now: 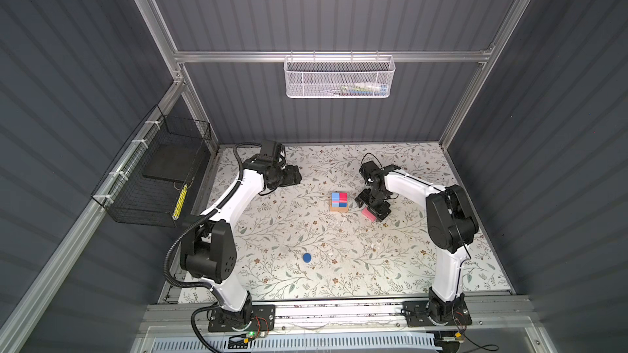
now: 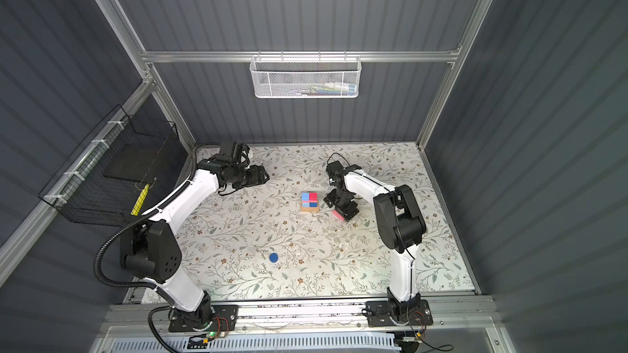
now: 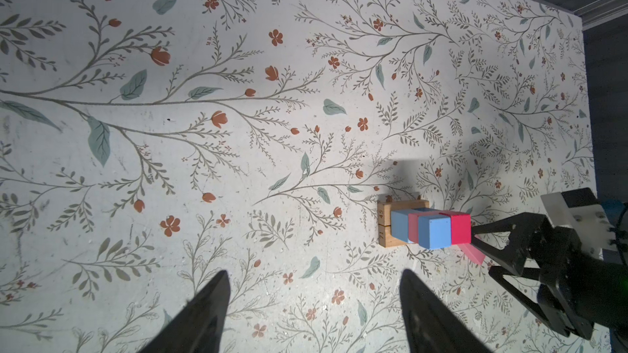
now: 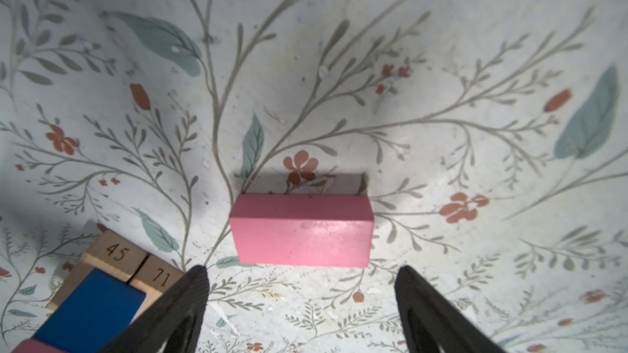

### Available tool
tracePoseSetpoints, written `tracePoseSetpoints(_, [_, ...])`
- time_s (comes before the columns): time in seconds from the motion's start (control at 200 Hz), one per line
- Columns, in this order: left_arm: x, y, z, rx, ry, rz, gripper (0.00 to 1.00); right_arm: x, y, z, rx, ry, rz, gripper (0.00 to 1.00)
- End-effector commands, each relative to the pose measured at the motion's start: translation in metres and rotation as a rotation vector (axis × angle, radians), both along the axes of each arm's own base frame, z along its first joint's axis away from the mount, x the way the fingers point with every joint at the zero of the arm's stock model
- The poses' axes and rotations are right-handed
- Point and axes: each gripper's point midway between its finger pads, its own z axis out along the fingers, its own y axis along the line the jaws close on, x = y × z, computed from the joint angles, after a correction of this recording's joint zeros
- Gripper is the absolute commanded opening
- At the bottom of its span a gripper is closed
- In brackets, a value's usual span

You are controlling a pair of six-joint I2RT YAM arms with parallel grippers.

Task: Build the wood block tower
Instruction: 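Lower the right gripper over the pink block beside the stack, then close the right gripper on the long pink block and lift it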

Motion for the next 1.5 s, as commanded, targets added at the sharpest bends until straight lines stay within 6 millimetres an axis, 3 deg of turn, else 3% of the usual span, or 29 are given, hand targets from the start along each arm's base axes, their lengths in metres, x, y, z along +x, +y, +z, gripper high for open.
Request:
tracePoseSetpoints(0.0, [-0.003, 0.003, 0.007, -0.018, -0.020, -0.003, 0.79, -0.005, -0.007, -0.005, -0.035, 0.042, 0.020, 0.85])
tracePoseSetpoints(0.916, [-0.002, 0.005, 0.006, -0.027, -0.012, 0.005, 0.79, -0.003, -0.007, -0.012, -0.049, 0.061, 0.069, 0.64])
tracePoseSetpoints(1.496, [-0.002, 0.007, 0.008, -0.031, -0.017, 0.004, 0.79, 0.002, -0.019, 0.004, -0.120, 0.022, 0.162, 0.61])
